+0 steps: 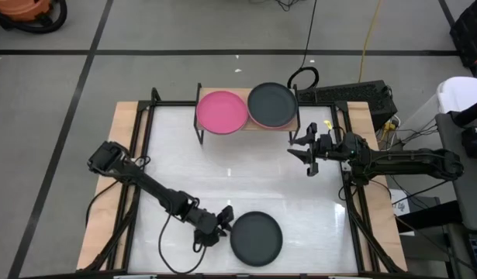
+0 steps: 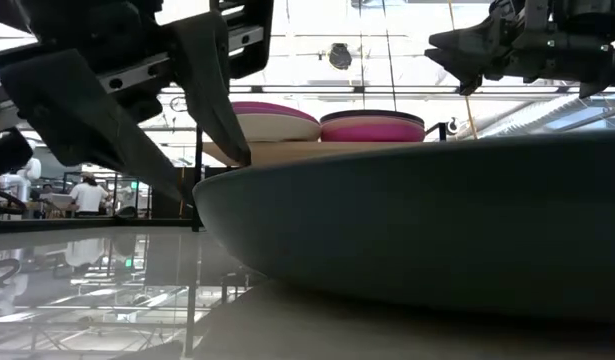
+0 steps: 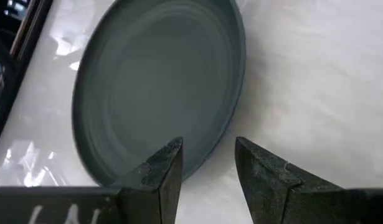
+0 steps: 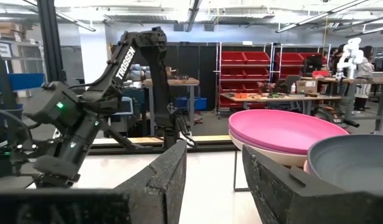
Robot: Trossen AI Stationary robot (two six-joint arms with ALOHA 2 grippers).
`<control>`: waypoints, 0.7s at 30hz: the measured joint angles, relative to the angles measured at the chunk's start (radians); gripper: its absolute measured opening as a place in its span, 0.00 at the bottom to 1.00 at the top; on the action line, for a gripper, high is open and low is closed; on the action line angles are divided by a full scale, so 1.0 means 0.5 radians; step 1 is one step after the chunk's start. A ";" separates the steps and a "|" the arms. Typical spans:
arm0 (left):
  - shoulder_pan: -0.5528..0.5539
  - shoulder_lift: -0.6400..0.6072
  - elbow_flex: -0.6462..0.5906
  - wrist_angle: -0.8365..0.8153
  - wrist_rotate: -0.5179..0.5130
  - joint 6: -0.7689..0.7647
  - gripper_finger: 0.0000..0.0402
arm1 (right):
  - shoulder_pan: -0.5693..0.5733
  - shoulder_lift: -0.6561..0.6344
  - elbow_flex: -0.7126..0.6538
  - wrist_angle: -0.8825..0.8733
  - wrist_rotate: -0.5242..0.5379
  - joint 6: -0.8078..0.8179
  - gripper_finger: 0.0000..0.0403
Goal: Place and stack plates onto a shelf
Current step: Stack the black plate on top of the pink plate on the shelf
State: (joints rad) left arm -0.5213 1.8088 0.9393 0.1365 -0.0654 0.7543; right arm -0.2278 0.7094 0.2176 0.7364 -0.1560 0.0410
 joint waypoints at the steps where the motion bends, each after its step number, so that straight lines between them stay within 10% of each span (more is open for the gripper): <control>1: 0.000 0.018 0.022 -0.011 0.000 0.029 0.38 | 0.000 0.000 0.000 0.000 0.000 0.000 0.34; 14: 0.010 0.273 0.295 -0.236 -0.048 0.274 0.37 | 0.000 0.000 0.000 -0.009 0.000 -0.001 0.34; 21: 0.053 0.272 0.295 -0.254 -0.066 0.182 0.16 | 0.000 0.000 0.000 -0.014 0.000 0.000 0.34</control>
State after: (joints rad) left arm -0.4946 1.9450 1.0866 0.0093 -0.0986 0.8450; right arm -0.2276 0.7094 0.2176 0.7292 -0.1562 0.0410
